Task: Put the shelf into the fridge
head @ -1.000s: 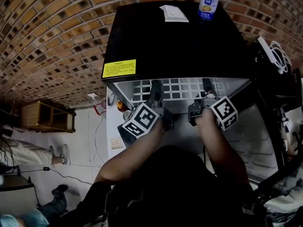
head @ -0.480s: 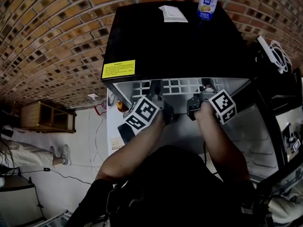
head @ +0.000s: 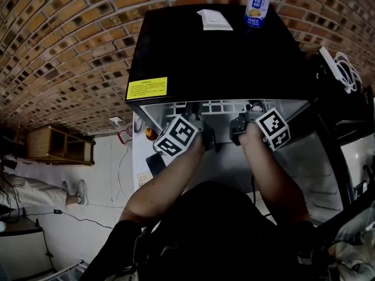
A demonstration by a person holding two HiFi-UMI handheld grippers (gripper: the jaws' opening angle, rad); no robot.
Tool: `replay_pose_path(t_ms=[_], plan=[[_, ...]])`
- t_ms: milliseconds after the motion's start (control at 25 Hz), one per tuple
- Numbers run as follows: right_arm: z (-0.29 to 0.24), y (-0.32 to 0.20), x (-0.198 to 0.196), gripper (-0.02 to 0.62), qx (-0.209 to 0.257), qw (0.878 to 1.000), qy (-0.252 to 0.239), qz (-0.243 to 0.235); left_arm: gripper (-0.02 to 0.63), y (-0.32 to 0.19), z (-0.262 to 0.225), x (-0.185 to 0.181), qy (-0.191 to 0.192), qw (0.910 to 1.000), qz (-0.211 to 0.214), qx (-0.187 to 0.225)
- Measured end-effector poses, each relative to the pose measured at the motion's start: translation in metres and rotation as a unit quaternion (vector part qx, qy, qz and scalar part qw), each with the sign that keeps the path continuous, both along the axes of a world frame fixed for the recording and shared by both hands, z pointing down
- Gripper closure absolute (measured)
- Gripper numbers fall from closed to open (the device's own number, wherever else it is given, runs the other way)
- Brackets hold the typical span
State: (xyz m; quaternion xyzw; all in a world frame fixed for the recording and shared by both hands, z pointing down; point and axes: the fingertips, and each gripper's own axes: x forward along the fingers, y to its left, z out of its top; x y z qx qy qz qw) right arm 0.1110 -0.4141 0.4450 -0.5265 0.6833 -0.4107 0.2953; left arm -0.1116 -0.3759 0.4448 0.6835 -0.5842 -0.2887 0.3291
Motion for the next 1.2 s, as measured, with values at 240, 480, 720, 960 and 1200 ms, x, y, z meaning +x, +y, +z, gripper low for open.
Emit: replay_pose_path(t_ms=[240, 480, 720, 960, 1200], plan=[[-0.001, 0.000, -0.001, 0.491, 0.003, 1.000, 0.003, -0.006, 0.480, -0.001, -0.001, -0.003, -0.007, 1.0000, 0.000, 0.000], [0.001, 0.009, -0.006, 0.490, -0.007, 1.000, -0.014, -0.026, 0.479, 0.005, 0.001, 0.004, 0.011, 0.9996, 0.025, -0.009], [0.001, 0.033, -0.012, 0.485, -0.006, 0.998, -0.029, -0.051, 0.480, 0.026, -0.001, 0.011, 0.014, 0.9988, 0.046, -0.008], [-0.002, 0.054, -0.013, 0.486, 0.001, 0.997, -0.031, -0.068, 0.480, 0.049, -0.005, 0.006, -0.018, 0.9986, 0.051, -0.003], [-0.001, 0.079, -0.012, 0.499, 0.003, 0.996, -0.022, -0.082, 0.503, 0.078, -0.009, 0.018, -0.022, 0.9953, 0.093, 0.017]])
